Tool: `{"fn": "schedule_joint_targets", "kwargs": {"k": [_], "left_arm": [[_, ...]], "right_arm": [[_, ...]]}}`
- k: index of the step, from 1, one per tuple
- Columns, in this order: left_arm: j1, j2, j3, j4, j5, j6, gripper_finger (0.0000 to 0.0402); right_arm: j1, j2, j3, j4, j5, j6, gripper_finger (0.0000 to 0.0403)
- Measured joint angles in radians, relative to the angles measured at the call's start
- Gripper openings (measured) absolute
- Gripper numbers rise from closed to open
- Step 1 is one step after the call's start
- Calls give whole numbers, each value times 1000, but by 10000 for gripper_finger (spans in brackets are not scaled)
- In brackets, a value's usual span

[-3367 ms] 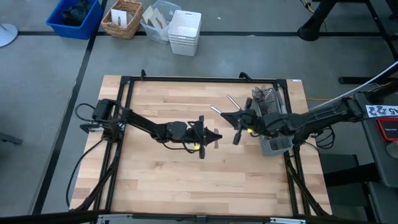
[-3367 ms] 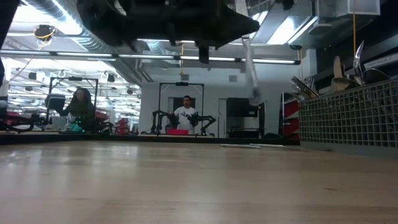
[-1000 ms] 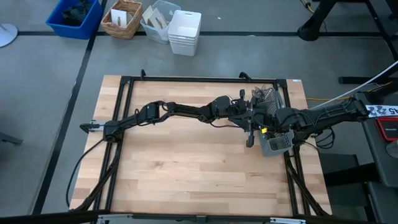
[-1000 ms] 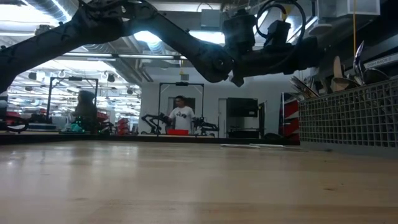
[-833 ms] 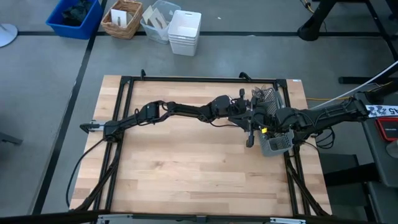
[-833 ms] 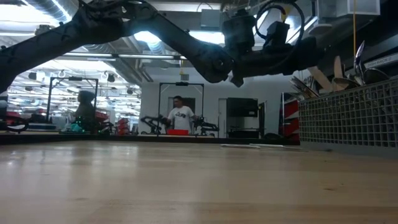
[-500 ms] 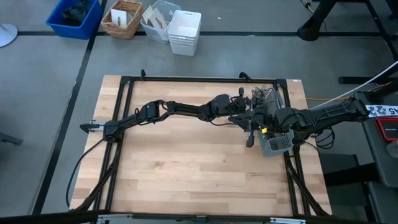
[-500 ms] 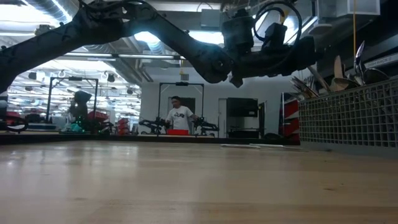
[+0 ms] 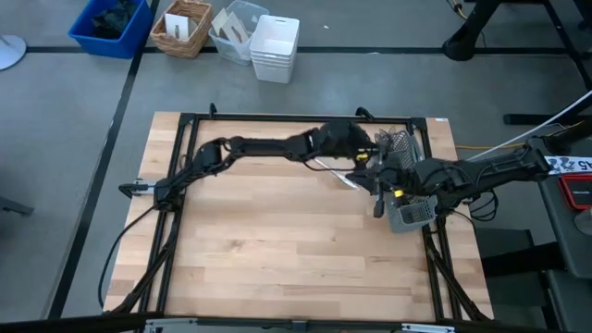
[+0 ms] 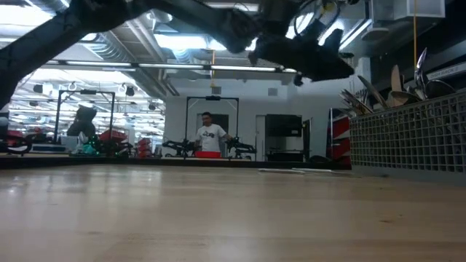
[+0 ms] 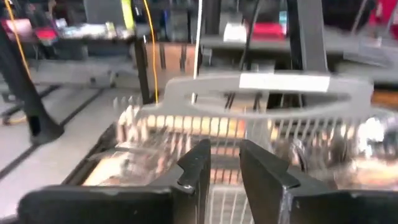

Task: Sort silverware
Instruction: Put the bottom knife into the middle section of the utensil holder

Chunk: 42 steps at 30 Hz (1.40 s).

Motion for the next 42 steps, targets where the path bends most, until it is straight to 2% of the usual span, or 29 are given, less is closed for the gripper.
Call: {"fn": "schedule_joint_targets", "kwargs": {"k": [8,13,17,27,37,42], "left_arm": [[43,-123,0,-430,53,137,75],[76,-140,0,-745,56,289,75],[105,-129,-43,-841,55,375,75],[122,-89,-147,-728,43,507,78],[74,-38,-185,-576,37,515,153],[65,0,-184,-510,37,514,162]], "right_arm": [[0,-82,0,-67,0,1,12],[0,-126,0,-110,0,1,12],[0,-134,0,-136,0,6,12],[-1,-124,1,-164,0,9,12],[0,-112,1,-170,0,9,12],[0,-101,1,-173,0,35,12]]}}
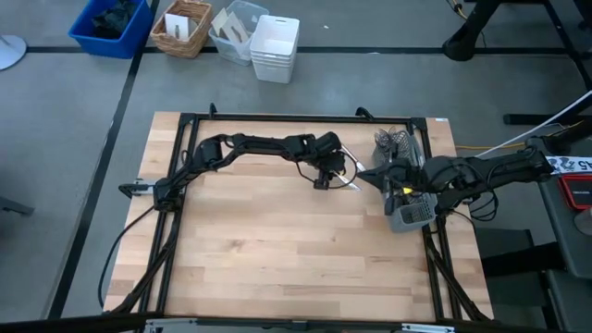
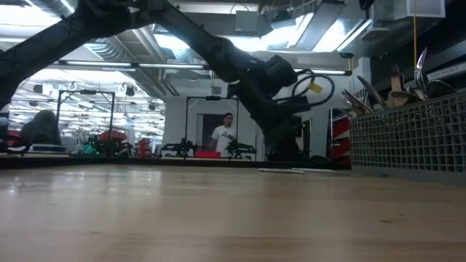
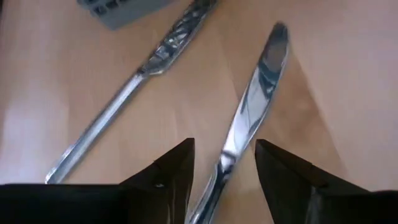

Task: Sort silverware
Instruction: Put the bottom knife into the middle section of the utensil holder

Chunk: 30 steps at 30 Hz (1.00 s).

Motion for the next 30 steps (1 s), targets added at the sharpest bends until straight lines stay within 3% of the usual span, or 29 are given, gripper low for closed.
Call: {"fn": "schedule_joint_targets", "kwargs": {"k": [9,15,30], "left_arm": [[44,33,1,-26,5,-105,141],[47,41,8,-139,26,-168,120],[-76,35,7,-279,-68,-403,46]], "right_arm": [[-1,18,0,-23,-8,22,12],[0,17,0,-20,-10,46,12],[0,17,0,-27,-29,101,12]]}}
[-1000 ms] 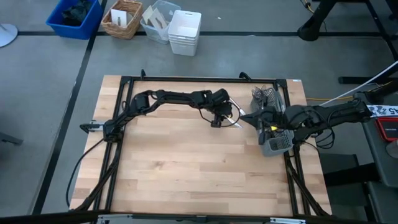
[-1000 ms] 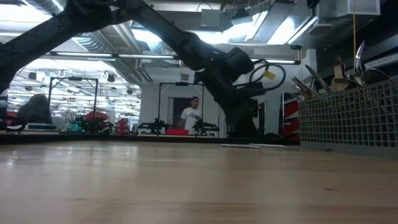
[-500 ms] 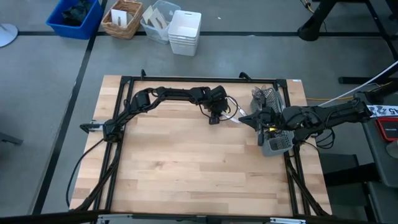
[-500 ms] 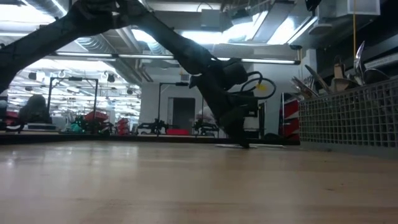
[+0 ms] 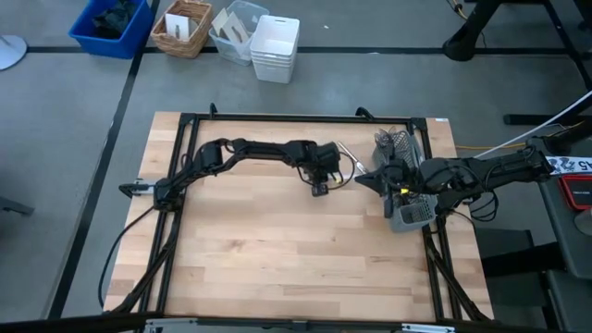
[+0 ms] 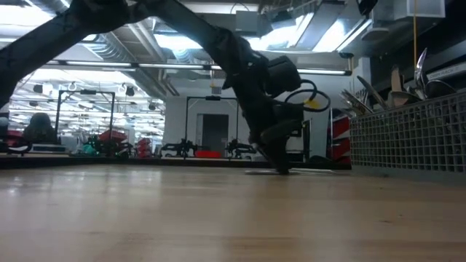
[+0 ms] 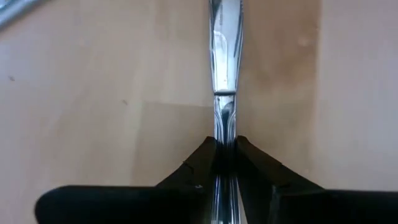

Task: Sort silverware
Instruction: Put the bottom knife into the middle section of the utensil holder

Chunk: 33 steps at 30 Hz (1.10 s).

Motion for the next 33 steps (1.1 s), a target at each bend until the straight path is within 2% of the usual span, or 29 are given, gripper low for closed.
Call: {"fn": "schedule_joint_targets", "kwargs": {"k": [9,19,26,33], "left_arm": [[-100,-9,1,-155,-44,-117,63],[-210,-34,0,-302,-77,-200,64],[-266,-35,-2,-316,-164,-287,36],[-267,-40,-3,-317,-169,-310,33]], "right_arm": [[0,0,0,-15,-145,4,12],[0,0,0,-12,-146,4,12],[0,0,0,-15,-154,4,12],[0,0,0,-17,-206,4,12]]}}
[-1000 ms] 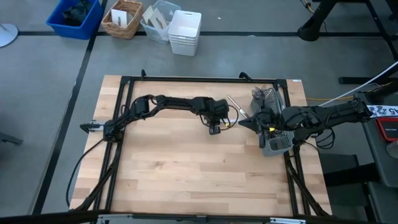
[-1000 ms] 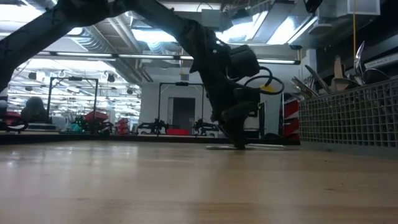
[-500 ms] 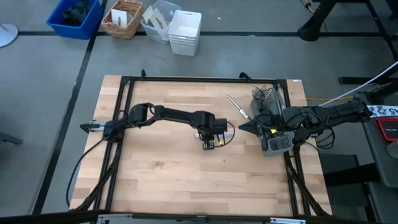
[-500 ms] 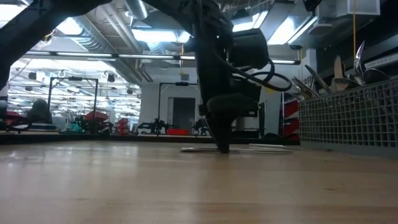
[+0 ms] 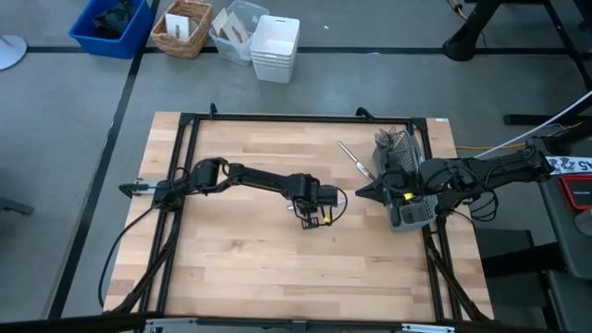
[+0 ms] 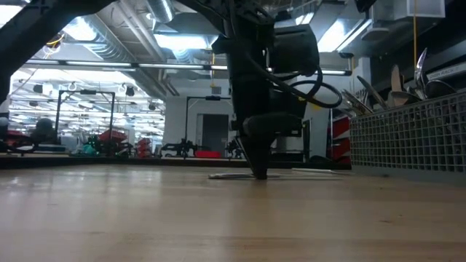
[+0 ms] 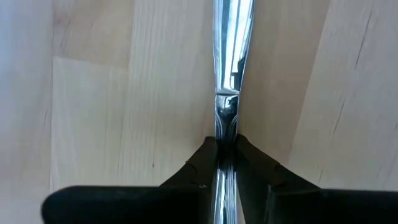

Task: Sort silverware
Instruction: Put the bottom knife into the middle section of the utensil holder

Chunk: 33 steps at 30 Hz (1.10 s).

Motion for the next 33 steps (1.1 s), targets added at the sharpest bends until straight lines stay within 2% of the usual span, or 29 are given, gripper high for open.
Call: {"fn": "schedule_joint_targets", "kwargs": {"k": [6,13,20,33], "left_arm": [[14,-49,-7,-6,49,-14,30],[21,-72,-9,18,204,-25,29],[16,-81,-8,43,281,-28,29],[34,-88,-5,215,383,-54,29]], "right_arm": [[0,0,0,-1,-69,0,12],[0,0,0,-8,-71,0,12],[0,0,0,-34,-73,0,12],[0,-66,0,-30,-121,-1,12]]}}
